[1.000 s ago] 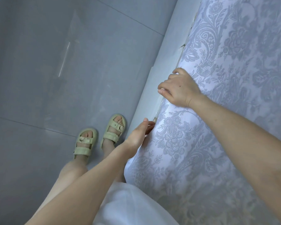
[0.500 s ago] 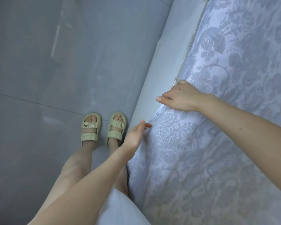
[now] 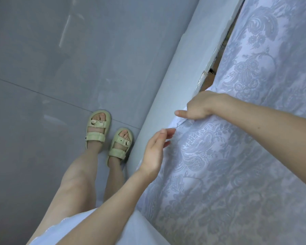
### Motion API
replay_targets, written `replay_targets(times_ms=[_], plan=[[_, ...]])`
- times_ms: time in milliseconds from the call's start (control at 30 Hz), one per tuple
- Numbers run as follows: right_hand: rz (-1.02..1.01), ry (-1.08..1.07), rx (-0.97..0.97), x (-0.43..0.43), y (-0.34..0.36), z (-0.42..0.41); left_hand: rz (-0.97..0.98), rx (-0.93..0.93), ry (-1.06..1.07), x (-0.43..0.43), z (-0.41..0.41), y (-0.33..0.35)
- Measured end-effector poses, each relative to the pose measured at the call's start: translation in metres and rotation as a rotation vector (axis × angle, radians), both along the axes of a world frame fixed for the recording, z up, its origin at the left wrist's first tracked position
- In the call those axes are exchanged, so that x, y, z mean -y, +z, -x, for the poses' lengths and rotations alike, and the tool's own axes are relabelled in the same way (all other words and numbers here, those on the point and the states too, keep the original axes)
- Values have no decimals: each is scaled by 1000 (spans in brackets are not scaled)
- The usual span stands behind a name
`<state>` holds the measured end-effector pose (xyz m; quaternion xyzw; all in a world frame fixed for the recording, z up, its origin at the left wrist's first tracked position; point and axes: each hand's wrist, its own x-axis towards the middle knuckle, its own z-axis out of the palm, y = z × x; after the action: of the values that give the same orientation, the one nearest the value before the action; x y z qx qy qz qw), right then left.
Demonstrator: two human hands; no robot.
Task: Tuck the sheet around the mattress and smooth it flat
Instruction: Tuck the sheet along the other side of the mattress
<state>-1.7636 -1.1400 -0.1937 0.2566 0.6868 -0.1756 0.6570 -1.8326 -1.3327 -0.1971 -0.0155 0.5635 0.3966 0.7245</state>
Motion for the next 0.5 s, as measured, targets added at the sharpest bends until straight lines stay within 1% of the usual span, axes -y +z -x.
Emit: replay_targets(times_ms=[67,133,200,267,300,400,433,500], plan=[[14,-102,62,-5,2,0,-63,162,-94,-3,-10,6],[61,-173,117,-11,1,0,-42,305,-197,-15,-23,5],[97,-235,132,-14,-1,-1,26,354,-285,-29,-35,-11],[80,-246,116,-15,-1,1,91,411,-395,-38,-43,-32],[56,-194,106,-14,-2,2,107,440,-462,-39,-45,-42],[-29,113,75,-8,-11,1,179,460,-593,-35,-42,-58],[-42,166,82,-6,-13,1,201,451,-607,-32,-38,-60],[-63,190,83,-2,-20,0,258,390,-624,-23,-29,-56]])
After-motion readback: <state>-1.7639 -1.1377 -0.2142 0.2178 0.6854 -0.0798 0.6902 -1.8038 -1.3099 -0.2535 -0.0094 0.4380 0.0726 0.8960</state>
